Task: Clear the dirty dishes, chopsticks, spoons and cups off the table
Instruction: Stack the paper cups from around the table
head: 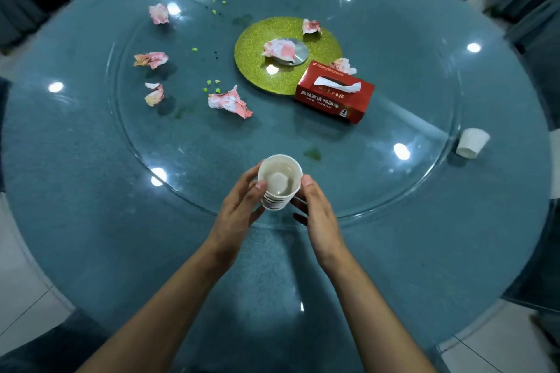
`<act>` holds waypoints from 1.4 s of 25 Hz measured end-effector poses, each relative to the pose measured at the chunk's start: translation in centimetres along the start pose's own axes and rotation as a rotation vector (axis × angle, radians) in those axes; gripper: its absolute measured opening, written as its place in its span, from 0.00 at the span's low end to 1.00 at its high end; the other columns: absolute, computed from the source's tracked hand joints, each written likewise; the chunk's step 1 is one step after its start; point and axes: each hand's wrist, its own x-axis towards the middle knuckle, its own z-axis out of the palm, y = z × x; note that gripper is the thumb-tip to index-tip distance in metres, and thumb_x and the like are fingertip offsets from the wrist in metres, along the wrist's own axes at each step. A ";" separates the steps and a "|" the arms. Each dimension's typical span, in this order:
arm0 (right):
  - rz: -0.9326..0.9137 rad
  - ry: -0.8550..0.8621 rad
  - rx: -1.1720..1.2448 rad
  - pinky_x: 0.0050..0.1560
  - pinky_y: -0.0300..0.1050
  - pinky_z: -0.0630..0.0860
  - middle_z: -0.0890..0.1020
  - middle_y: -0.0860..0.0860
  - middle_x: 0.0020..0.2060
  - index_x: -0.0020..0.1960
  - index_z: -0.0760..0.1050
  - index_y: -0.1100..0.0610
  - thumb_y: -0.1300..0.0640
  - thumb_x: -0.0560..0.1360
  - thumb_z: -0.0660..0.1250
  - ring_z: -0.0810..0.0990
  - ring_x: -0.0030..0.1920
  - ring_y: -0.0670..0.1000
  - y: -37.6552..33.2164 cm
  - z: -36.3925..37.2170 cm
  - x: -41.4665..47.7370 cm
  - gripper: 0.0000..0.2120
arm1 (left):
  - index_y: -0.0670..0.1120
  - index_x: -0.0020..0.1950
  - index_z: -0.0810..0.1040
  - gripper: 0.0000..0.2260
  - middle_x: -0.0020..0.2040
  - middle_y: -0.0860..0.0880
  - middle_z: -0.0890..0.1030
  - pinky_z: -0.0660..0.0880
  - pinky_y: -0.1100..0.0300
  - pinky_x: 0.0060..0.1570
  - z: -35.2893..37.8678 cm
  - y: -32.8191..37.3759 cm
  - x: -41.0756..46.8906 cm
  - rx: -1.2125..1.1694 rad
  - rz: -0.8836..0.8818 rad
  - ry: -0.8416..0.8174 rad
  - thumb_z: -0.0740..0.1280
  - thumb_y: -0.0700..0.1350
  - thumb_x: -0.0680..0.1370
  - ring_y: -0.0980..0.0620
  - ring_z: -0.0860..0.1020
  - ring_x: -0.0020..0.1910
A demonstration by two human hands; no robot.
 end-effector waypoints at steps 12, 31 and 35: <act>-0.154 0.264 0.121 0.73 0.55 0.70 0.82 0.37 0.60 0.64 0.76 0.43 0.37 0.77 0.59 0.78 0.65 0.42 1.8 0.0 -11.2 0.20 | 0.52 0.65 0.78 0.12 0.53 0.55 0.85 0.79 0.64 0.47 2.5 -1.5 -8.1 -0.041 -0.065 -0.151 0.64 0.49 0.82 0.53 0.81 0.57; -0.248 0.705 0.180 0.73 0.61 0.68 0.82 0.49 0.63 0.67 0.77 0.49 0.34 0.77 0.61 0.77 0.68 0.52 7.1 -5.1 -31.0 0.26 | 0.52 0.64 0.79 0.23 0.49 0.54 0.84 0.79 0.58 0.48 9.8 -4.4 -22.9 0.076 -0.170 -0.577 0.69 0.57 0.71 0.51 0.80 0.54; -0.260 0.778 0.218 0.73 0.62 0.68 0.82 0.49 0.64 0.66 0.77 0.46 0.33 0.76 0.62 0.77 0.68 0.52 8.3 -8.0 -35.3 0.26 | 0.51 0.65 0.79 0.15 0.52 0.53 0.84 0.81 0.60 0.47 13.3 -5.9 -26.4 0.112 -0.200 -0.634 0.68 0.51 0.79 0.52 0.81 0.55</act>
